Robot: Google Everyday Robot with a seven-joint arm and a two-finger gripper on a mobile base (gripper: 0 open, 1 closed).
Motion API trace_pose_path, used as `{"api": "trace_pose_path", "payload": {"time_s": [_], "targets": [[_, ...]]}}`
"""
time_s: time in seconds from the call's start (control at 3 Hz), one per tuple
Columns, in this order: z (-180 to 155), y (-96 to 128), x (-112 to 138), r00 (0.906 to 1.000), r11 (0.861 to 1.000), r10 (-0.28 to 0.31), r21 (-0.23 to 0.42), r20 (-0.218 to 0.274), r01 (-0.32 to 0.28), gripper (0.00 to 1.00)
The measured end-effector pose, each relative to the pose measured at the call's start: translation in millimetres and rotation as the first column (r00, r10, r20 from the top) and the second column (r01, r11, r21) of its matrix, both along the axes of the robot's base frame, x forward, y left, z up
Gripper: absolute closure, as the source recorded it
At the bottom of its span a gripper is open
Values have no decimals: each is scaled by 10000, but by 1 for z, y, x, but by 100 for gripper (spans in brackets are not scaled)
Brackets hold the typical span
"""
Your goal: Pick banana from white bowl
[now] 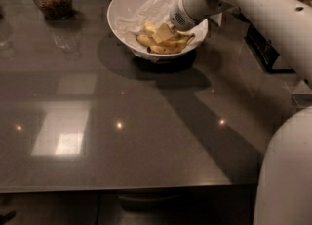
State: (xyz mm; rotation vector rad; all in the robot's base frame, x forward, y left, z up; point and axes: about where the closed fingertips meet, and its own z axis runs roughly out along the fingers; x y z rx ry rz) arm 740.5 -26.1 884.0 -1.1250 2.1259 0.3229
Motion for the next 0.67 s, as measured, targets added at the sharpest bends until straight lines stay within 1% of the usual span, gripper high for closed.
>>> {"api": "trace_pose_path", "payload": {"time_s": [0.33, 0.67], "targets": [[30, 1, -10, 9961, 9988, 485, -41, 737, -483, 100], [57, -1, -37, 9879, 9933, 1154, -27, 1041, -1157, 100]]}}
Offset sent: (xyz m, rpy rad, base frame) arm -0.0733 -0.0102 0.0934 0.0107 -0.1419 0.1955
